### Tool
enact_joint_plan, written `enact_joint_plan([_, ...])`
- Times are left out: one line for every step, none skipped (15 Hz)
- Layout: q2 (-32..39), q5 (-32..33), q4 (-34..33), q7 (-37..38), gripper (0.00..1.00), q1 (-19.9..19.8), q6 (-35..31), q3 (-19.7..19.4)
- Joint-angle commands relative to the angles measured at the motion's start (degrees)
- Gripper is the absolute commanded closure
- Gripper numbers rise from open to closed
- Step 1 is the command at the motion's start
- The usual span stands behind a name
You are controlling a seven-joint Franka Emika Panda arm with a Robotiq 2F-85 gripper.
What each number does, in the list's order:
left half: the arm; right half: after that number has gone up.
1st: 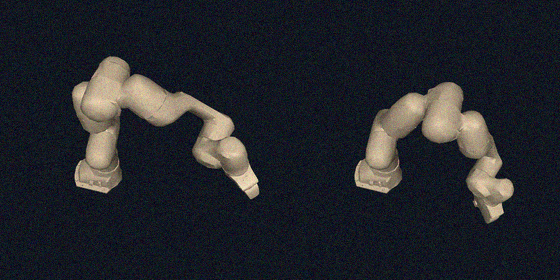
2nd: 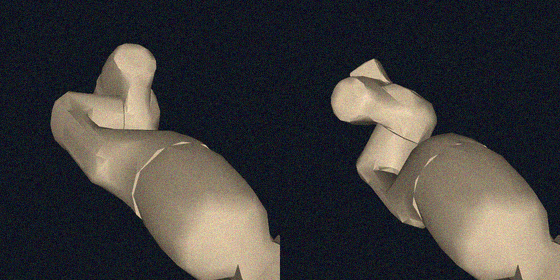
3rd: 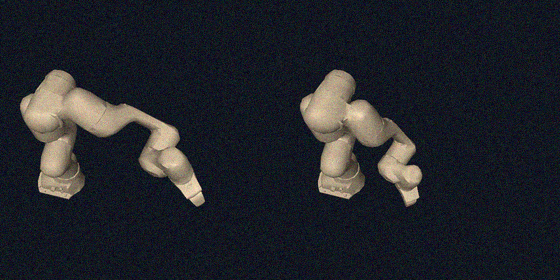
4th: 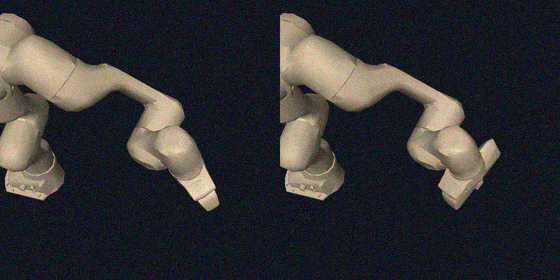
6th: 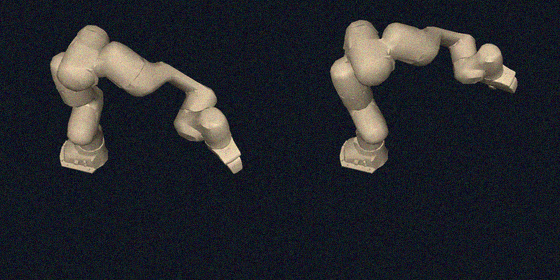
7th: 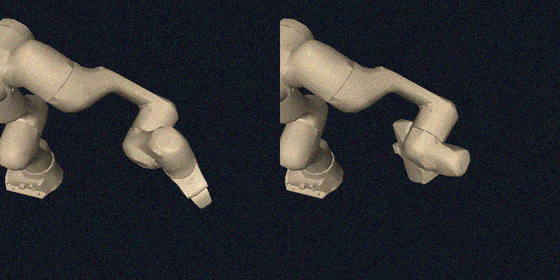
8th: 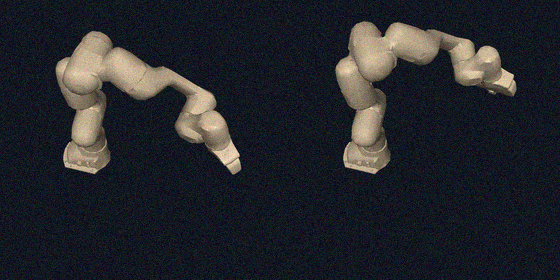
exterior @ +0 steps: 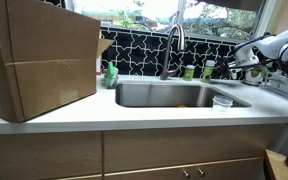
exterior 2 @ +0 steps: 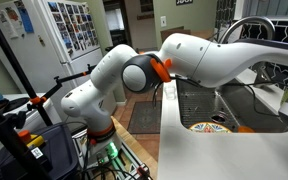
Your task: Pour out the contents from the right bottle into the sink
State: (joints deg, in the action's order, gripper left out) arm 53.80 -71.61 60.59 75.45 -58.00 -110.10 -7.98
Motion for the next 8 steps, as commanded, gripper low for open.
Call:
enact_joint_plan([1.7,0.4,-2.7,2.6,0.0,-0.6,0.1,0.0])
enact_joint_plan([1.4,0.9,-2.6,3.1,0.0,-0.5,0.3,-0.3])
enact_joint_plan([1.0,1.6,-2.6,3.8,0.0,-0.3,0.3,-0.7])
enact_joint_plan([0.6,2.5,-2.5,4.6,0.0,-0.1,0.4,-1.2])
enact_joint_plan([0.1,3.8,-2.4,6.0,0.0,0.2,0.7,-1.9])
enact_joint_plan([-0.4,5.2,-2.5,7.2,0.0,0.4,1.2,-2.4])
enact_joint_plan([-0.7,6.8,-2.7,8.8,0.0,0.6,1.3,-3.0])
enact_joint_plan([-1.2,9.2,-2.9,10.6,0.0,0.9,1.6,-3.8])
